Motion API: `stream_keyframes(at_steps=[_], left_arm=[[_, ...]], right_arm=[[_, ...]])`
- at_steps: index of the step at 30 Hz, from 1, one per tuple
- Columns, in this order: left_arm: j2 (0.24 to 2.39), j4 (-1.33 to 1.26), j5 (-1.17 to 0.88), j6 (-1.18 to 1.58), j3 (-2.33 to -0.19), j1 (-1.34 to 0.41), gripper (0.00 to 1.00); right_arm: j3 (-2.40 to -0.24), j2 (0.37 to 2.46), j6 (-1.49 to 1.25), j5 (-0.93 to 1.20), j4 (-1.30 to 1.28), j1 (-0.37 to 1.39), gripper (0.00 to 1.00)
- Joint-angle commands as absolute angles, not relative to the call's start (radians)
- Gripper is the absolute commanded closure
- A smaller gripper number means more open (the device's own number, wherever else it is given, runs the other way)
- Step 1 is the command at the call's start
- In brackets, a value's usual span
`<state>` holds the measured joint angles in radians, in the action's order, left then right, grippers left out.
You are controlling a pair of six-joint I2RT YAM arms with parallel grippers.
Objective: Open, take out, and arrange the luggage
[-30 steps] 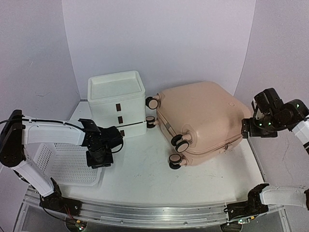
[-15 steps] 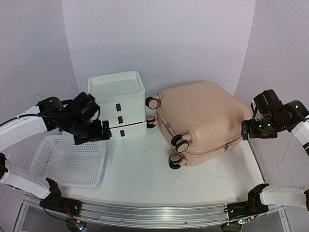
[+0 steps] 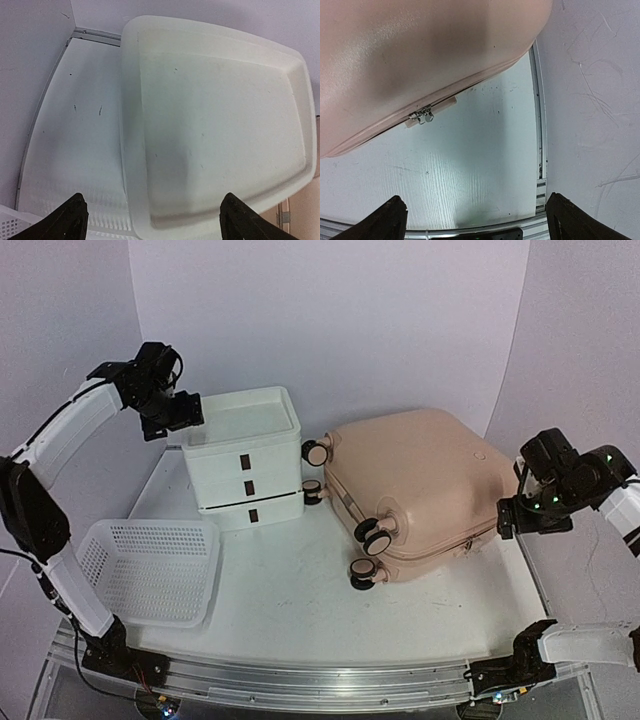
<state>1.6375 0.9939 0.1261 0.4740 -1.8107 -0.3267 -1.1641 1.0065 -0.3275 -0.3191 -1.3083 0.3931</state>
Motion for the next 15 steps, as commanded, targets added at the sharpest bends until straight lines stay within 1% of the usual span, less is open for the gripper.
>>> stream_keyframes(at_steps=[1, 3, 5, 7, 9, 12, 15], left_arm=[[1.764, 0.992, 0.127, 0.373, -1.956, -0.283, 0.12], [1.813, 0.994, 0.153, 0.367, -1.995, -0.267, 0.19], [1.861, 0.994, 0.13, 0.363, -2.03, -0.248, 0.3], [1.904, 0.995, 0.13, 0.346, -2.069, -0.239, 0.4], [1.937, 0.996, 0.139, 0.322, -2.107, -0.232, 0.47], [1.986, 0.997, 0.209, 0.289, -2.161, -0.215, 0.58], [2.025, 0.997, 0.237, 0.245, -2.221, -0.19, 0.71]], right_arm=[[-1.194, 0.96, -0.318, -0.356, -1.368, 0.388, 0.02], [-1.19, 0.947, -0.314, -0.373, -1.376, 0.388, 0.02], [-1.19, 0.94, -0.308, -0.393, -1.38, 0.389, 0.02], [-1.195, 0.944, -0.302, -0.41, -1.381, 0.389, 0.02], [-1.204, 0.955, -0.298, -0.414, -1.382, 0.388, 0.02], [-1.218, 0.98, -0.299, -0.413, -1.382, 0.388, 0.02], [-1.235, 1.01, -0.308, -0.41, -1.382, 0.388, 0.02]])
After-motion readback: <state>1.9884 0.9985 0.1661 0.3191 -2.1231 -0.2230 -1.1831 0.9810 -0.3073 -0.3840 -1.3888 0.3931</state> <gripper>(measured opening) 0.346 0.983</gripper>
